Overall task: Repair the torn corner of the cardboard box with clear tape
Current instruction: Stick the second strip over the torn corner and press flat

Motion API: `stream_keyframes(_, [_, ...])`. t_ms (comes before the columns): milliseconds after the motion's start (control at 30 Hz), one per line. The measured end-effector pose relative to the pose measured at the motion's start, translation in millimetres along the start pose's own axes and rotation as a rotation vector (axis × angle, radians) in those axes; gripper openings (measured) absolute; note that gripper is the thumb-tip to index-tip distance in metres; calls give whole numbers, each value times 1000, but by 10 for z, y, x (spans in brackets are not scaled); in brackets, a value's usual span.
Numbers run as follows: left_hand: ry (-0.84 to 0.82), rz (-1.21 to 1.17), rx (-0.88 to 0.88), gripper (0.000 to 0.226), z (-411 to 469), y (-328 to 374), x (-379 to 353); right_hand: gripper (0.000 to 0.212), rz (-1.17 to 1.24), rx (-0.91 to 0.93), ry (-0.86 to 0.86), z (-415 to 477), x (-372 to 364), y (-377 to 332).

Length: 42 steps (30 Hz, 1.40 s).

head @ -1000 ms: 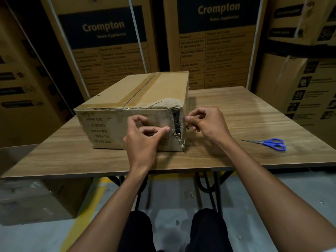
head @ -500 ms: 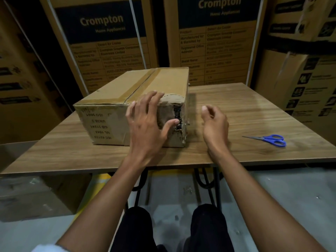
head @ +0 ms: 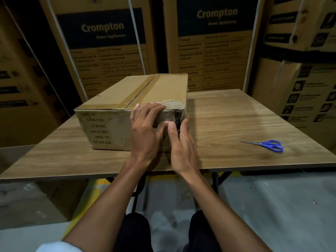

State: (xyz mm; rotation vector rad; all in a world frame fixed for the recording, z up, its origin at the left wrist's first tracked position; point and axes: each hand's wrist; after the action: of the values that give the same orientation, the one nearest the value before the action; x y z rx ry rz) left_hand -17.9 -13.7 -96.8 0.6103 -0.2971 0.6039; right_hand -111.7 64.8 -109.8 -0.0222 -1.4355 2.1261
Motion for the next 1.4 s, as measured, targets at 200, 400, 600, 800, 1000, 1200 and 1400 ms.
stream_keyframes(200, [3, 6, -7, 40, 50, -1, -3, 89, 45, 2, 30, 289, 73, 110])
stream_keyframes(400, [-9, 2, -12, 40, 62, -16, -9, 65, 277, -47, 381, 237, 319, 133])
stream_keyframes(600, [2, 25, -32, 32, -3, -33, -52, 72, 149, -40, 210, -117, -8, 73])
stream_keyframes(800, [-44, 102, -123, 49, 24, -141, -16, 78, 113, 4, 178, 93, -6, 26])
stream_keyframes(1000, [-100, 105, -137, 63, 11, -176, 21, 76, 109, -39, 101, 199, 107, 67])
stream_keyframes(1200, [-121, 127, -157, 76, 4, -184, 51, 62, -29, 8, 254, -83, -63, 110])
stream_keyframes(1400, [-83, 88, -107, 64, 2, -130, 19, 54, -74, -5, 182, 113, -47, 83])
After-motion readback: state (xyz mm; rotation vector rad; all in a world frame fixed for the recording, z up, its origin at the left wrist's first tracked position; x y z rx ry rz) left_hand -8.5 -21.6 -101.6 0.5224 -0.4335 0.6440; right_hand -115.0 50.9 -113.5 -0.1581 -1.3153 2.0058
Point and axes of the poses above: each hand's wrist, its own z-axis towards the middle knuckle, its own x-axis out of the back of the hand, y = z × x, and after that the axes turned 10 degrees about x, right-handed
